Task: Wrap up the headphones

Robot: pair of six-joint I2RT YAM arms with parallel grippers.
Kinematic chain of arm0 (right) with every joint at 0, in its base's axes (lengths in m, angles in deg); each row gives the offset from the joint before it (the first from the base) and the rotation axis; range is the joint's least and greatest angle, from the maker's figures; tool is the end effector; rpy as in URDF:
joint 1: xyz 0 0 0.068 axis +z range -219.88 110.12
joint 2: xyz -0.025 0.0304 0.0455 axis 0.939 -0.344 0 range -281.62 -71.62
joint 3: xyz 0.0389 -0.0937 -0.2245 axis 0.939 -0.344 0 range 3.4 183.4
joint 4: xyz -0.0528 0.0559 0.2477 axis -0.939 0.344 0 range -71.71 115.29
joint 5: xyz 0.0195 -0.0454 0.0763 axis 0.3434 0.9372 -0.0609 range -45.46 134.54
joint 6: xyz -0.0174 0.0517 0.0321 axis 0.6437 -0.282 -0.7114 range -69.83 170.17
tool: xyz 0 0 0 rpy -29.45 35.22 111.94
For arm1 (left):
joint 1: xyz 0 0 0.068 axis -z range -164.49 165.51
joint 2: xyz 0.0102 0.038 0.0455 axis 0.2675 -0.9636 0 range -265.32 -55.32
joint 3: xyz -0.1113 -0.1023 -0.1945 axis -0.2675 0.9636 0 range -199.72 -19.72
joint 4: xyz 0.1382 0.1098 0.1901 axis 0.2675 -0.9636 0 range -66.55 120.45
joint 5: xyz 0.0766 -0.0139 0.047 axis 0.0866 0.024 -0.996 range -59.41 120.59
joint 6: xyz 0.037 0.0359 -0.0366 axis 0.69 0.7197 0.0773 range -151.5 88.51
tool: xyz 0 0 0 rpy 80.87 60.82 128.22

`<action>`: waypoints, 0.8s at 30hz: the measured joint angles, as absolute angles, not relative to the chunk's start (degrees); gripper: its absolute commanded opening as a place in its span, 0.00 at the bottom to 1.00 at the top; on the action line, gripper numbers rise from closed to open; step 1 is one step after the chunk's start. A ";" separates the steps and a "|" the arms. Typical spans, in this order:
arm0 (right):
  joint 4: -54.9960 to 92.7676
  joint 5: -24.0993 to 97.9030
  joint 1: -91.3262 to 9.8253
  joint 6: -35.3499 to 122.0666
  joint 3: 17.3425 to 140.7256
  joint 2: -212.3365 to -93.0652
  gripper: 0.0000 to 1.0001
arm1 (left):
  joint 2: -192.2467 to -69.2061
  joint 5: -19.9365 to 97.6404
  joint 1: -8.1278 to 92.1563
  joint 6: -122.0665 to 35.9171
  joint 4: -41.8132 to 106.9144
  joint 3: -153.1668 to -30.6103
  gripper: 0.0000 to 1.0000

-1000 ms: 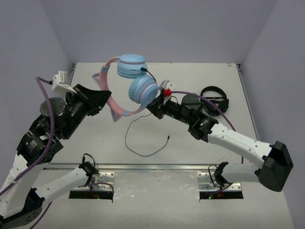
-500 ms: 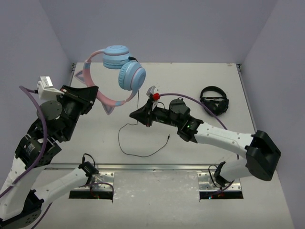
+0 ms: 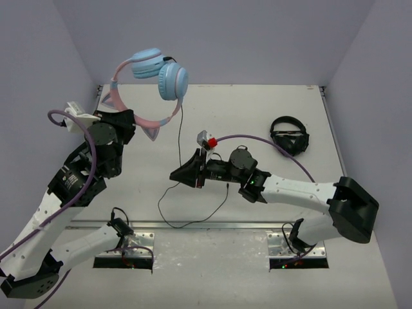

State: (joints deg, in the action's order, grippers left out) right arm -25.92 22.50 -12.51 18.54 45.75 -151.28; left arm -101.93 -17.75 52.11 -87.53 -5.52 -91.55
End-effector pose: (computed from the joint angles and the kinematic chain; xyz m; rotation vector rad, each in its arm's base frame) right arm 0.1599 0.2837 0.2611 -0.7082 1.5007 1.5067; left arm 0.1469 -0.0639 0.4233 -0.8612 1.4852 -0.4647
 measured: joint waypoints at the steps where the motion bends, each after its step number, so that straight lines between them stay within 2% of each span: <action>1: -27.23 21.78 -12.36 17.60 45.44 -151.34 0.15 | -101.97 -18.47 52.11 -87.88 -5.28 -91.55 0.00; 6: -35.82 18.41 -11.95 11.82 45.05 -154.51 0.13 | -101.95 -21.16 52.11 -89.06 -4.69 -91.55 0.00; 11: -39.93 16.86 -11.53 7.87 45.22 -160.17 0.16 | -101.93 -22.53 52.11 -89.47 -4.56 -91.55 0.00; 15: -41.17 16.34 -11.42 5.51 45.40 -162.73 0.04 | -101.95 -23.56 52.11 -88.79 -4.47 -91.55 0.01; 16: -41.24 16.27 -11.31 5.09 45.40 -162.77 0.01 | -101.95 -23.91 52.11 -88.60 -4.51 -91.55 0.00; 20: -39.64 16.21 -10.39 4.92 46.62 -162.40 0.01 | -101.86 -26.14 52.11 -87.20 -3.22 -90.02 0.00; 24: -30.42 16.93 -9.02 7.30 49.57 -159.32 0.01 | -101.71 -29.22 52.11 -84.79 -1.69 -86.22 0.00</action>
